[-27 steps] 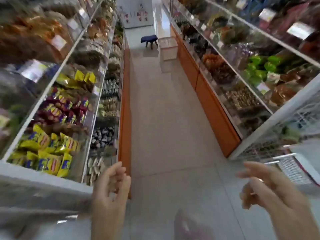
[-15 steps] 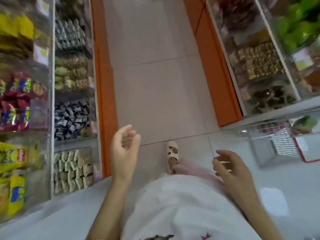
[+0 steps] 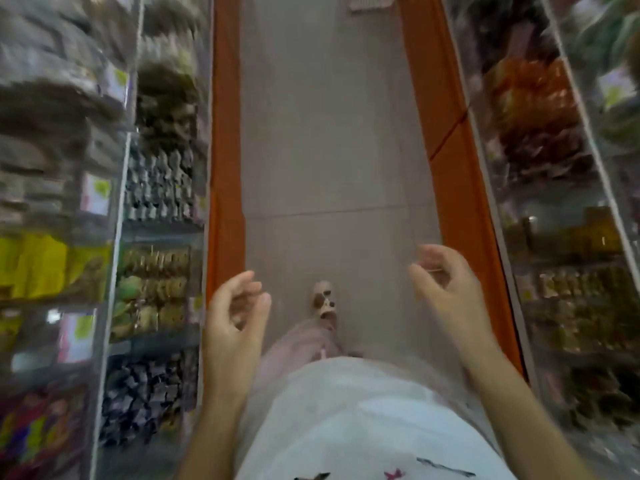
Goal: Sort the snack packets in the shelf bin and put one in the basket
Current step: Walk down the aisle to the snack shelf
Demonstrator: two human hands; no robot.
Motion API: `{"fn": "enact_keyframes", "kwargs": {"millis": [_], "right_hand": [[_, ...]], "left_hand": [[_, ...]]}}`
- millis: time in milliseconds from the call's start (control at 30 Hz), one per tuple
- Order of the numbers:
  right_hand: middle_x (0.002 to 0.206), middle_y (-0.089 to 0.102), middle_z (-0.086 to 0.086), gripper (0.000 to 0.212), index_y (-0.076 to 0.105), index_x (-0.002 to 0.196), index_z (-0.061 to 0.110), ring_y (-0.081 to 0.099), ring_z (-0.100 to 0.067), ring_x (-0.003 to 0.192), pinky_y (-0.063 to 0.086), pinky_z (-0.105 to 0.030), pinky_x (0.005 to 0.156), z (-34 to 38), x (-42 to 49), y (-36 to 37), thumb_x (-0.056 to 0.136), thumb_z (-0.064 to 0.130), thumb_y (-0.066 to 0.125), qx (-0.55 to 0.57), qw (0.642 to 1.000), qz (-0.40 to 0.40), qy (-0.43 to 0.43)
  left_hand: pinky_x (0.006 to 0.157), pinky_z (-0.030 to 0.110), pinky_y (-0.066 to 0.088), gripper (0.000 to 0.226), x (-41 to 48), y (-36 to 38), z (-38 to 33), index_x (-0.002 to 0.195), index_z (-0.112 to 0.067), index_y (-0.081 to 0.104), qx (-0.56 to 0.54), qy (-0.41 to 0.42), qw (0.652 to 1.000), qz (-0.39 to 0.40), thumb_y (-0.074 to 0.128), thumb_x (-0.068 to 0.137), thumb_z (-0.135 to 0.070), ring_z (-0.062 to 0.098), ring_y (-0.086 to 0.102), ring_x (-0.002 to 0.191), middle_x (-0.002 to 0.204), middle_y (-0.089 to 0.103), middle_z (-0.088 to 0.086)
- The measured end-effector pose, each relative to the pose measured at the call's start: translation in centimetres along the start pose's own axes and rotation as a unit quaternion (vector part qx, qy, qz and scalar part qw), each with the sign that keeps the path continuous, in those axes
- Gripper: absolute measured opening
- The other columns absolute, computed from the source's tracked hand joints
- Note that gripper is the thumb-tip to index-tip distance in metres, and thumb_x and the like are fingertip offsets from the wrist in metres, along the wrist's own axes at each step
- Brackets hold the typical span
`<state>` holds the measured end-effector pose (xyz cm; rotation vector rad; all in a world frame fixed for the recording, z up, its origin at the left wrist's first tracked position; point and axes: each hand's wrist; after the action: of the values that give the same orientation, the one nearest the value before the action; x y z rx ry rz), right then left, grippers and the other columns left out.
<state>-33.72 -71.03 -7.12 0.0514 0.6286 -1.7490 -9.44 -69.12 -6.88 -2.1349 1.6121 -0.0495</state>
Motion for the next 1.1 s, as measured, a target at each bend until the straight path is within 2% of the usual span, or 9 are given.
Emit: {"fn": "enact_keyframes", "kwargs": {"millis": [133,233,367,533,600,700,767,933,1100], "right_hand": [[0.097,0.058,0.018,0.031,0.053,0.114,0.028,0.057,0.013,0.082,0.044,-0.004,0.068,3.8,7.5,0.5,0.088,0.013,0.062,0.023,0.999,-0.018,0.035],[0.099,0.059,0.016,0.035,0.052,0.117,0.030,0.060,0.002,0.084,0.046,-0.013,0.068,6.4,13.8,0.8,0.087,0.016,0.063,0.043,0.994,-0.040,0.088],[0.096,0.061,0.011,0.031,0.055,0.112,0.031,0.062,-0.010,0.086,0.050,-0.026,0.073,11.5,28.3,1.3,0.086,0.016,0.064,0.015,0.996,-0.068,0.049],[0.095,0.057,0.021,0.028,0.052,0.111,0.034,0.054,0.016,0.085,0.043,-0.001,0.068,22.1,49.3,2.7,0.088,0.020,0.061,-0.031,0.998,-0.040,-0.049],[0.096,0.057,0.019,0.027,0.051,0.113,0.035,0.055,0.012,0.087,0.046,-0.006,0.069,27.1,57.2,4.1,0.089,0.025,0.059,-0.040,0.997,-0.013,-0.060],[0.096,0.058,0.009,0.024,0.054,0.112,0.026,0.059,-0.008,0.086,0.051,-0.026,0.077,33.6,68.9,6.7,0.090,0.019,0.059,-0.015,0.998,-0.002,-0.066],[0.099,0.059,0.001,0.023,0.054,0.112,0.022,0.060,-0.018,0.089,0.050,-0.029,0.078,37.2,76.2,8.6,0.090,0.016,0.059,-0.006,0.997,0.006,-0.070],[0.102,0.061,0.000,0.024,0.056,0.113,0.018,0.061,-0.020,0.093,0.053,-0.039,0.085,43.8,89.9,11.9,0.090,0.014,0.060,0.005,1.000,0.006,-0.023],[0.093,0.063,0.003,0.026,0.058,0.112,0.021,0.064,-0.014,0.081,0.055,-0.026,0.066,48.3,99.9,12.6,0.088,0.012,0.062,0.019,0.999,-0.026,0.033]], "left_hand": [[0.074,0.003,0.043,0.034,14.2,3.9,-7.4,0.110,-0.039,0.056,0.000,0.048,0.999,0.026,0.061,0.087,-0.015,-0.009,0.057,0.090,0.098,0.062,-0.018],[0.077,0.006,0.044,0.030,25.1,7.4,-12.5,0.115,-0.017,0.058,-0.005,0.081,0.996,0.034,0.060,0.087,-0.006,-0.010,0.056,0.086,0.099,0.061,-0.010],[0.077,0.005,0.043,0.029,39.1,12.1,-18.3,0.115,-0.014,0.057,-0.006,0.099,0.995,0.030,0.059,0.088,-0.006,-0.011,0.055,0.086,0.099,0.060,-0.009],[0.076,0.004,0.043,0.028,52.4,15.7,-23.6,0.114,-0.016,0.058,-0.024,0.051,0.998,0.003,0.059,0.088,-0.006,-0.009,0.057,0.085,0.099,0.063,-0.005],[0.075,0.005,0.043,0.027,57.4,16.4,-24.9,0.112,-0.019,0.058,-0.018,0.037,0.999,-0.004,0.058,0.088,-0.005,-0.009,0.057,0.084,0.098,0.063,-0.005],[0.071,0.002,0.043,0.026,66.4,18.1,-26.5,0.110,-0.020,0.059,-0.006,0.010,1.000,-0.018,0.059,0.088,-0.006,-0.011,0.057,0.083,0.099,0.063,-0.006],[0.070,0.001,0.043,0.026,73.7,19.6,-27.9,0.111,-0.019,0.059,-0.003,-0.002,1.000,-0.027,0.058,0.089,-0.008,-0.012,0.057,0.083,0.099,0.063,-0.006],[0.073,0.005,0.045,0.027,93.4,23.0,-35.4,0.112,-0.018,0.058,-0.016,0.029,0.999,-0.001,0.059,0.088,-0.006,-0.008,0.058,0.083,0.099,0.063,-0.003],[0.075,0.008,0.043,0.026,112.2,27.6,-45.3,0.109,-0.014,0.058,-0.002,0.093,0.995,0.042,0.060,0.086,-0.003,-0.009,0.056,0.078,0.092,0.061,-0.007]]}}
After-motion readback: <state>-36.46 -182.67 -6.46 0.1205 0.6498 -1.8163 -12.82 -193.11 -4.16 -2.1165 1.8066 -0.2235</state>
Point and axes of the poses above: each hand's wrist, its own x-axis towards the middle knuckle, its own y-axis out of the palm, z = x × y
